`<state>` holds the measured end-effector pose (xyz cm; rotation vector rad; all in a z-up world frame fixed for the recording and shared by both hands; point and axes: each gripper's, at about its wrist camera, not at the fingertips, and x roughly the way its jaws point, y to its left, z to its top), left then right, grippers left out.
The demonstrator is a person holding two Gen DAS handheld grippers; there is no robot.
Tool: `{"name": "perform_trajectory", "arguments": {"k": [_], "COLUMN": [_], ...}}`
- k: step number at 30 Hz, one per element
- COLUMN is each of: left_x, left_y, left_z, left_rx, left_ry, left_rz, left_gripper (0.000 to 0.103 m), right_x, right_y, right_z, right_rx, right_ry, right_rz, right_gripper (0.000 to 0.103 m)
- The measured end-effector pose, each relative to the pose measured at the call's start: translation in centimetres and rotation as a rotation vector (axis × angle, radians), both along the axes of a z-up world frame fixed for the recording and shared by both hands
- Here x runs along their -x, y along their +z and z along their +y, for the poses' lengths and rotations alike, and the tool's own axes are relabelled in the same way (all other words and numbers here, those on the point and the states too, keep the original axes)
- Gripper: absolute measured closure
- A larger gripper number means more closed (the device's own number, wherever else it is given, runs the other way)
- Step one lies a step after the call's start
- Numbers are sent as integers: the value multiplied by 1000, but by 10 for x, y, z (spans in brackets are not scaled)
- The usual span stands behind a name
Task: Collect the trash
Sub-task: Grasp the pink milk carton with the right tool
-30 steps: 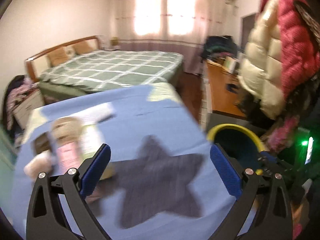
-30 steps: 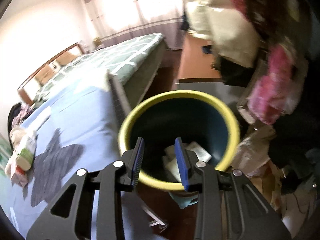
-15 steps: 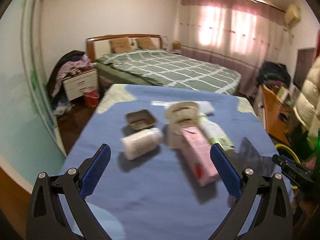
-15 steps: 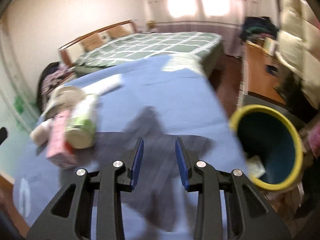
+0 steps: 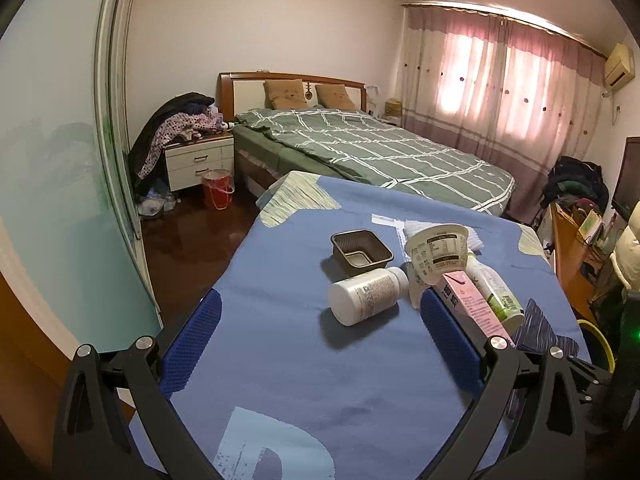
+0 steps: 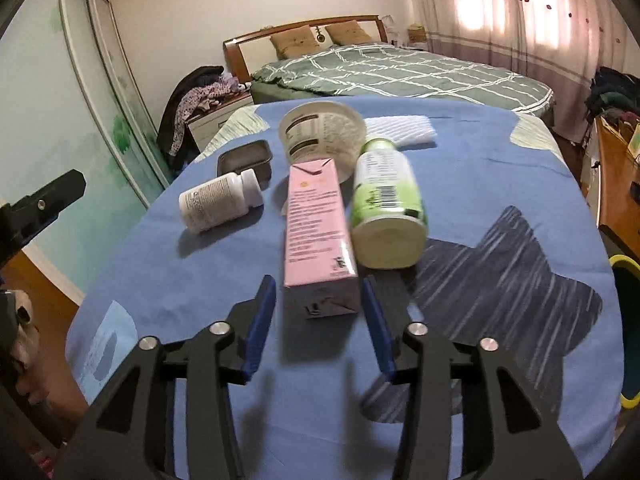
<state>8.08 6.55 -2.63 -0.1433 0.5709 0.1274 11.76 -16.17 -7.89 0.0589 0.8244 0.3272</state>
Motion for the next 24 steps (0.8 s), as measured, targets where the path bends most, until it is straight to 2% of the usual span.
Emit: {"name": "perform_trajectory", "arguments": {"k": [4,8,10,12,15,24], "left_x": [-4,-4,-5,-4,-5,-1], "left_y": [-7,-10,-11,-11,-12,-12], "left_z": [2,2,0,0,-1,-5], "left_rx": [16,26,25,26,27,26], "left_ry": [-4,-11,-16,-18,-18,-28], "left_rz": [14,23,23,23,23,23], "left_gripper": [5,5,5,5,5,5], "right_x": [-11,-29,-33,-34,-27,4], "right_y": [-7,-19,-22,-22,-12,29], "right_z": [12,19,20,19,17,-14], "right_rx": [38,33,40,33,26,-75], "right_ry": [-9,0,-6,-6,3,16], "right_rz": [10,53,58,56,34,-19], "right_gripper": [56,56,63,63,63,64]}}
